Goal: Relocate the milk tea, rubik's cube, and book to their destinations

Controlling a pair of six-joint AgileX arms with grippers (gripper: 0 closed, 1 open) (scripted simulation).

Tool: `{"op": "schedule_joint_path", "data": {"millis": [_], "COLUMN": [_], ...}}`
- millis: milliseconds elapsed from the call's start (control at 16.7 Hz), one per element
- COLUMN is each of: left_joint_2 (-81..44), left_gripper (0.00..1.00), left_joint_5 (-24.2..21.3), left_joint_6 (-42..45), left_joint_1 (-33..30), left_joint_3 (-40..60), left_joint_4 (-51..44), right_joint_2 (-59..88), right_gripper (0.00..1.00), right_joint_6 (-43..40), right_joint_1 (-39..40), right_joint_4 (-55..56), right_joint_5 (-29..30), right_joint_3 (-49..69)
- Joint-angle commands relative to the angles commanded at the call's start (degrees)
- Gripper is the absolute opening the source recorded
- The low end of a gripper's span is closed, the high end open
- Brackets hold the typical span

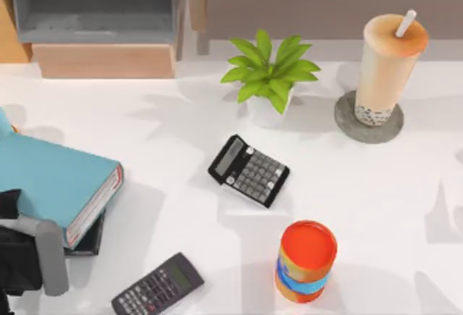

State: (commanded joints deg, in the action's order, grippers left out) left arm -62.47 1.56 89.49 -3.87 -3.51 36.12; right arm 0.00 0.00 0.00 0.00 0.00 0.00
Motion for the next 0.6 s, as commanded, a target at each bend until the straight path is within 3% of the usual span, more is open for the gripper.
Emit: {"op": "schedule_joint_path", "data": {"millis": [240,600], "left_joint_2": [0.0,0.0], "left_gripper": [0.98,1.00], "left_joint_5": [0.0,0.0], "left_joint_6": [0.0,0.0], "left_joint_1": [0.0,0.0], "left_joint_3": [0.0,0.0], "left_joint_4": [0.0,0.0], "right_joint_2": [0.0,0.0], "right_gripper": [1.00,1.00], "right_joint_6": [0.0,0.0], "right_joint_1": [0.0,0.0], "right_joint_4": [0.0,0.0], "right_joint_5": [0.0,0.0], "right_joint_3": [0.0,0.0]}}
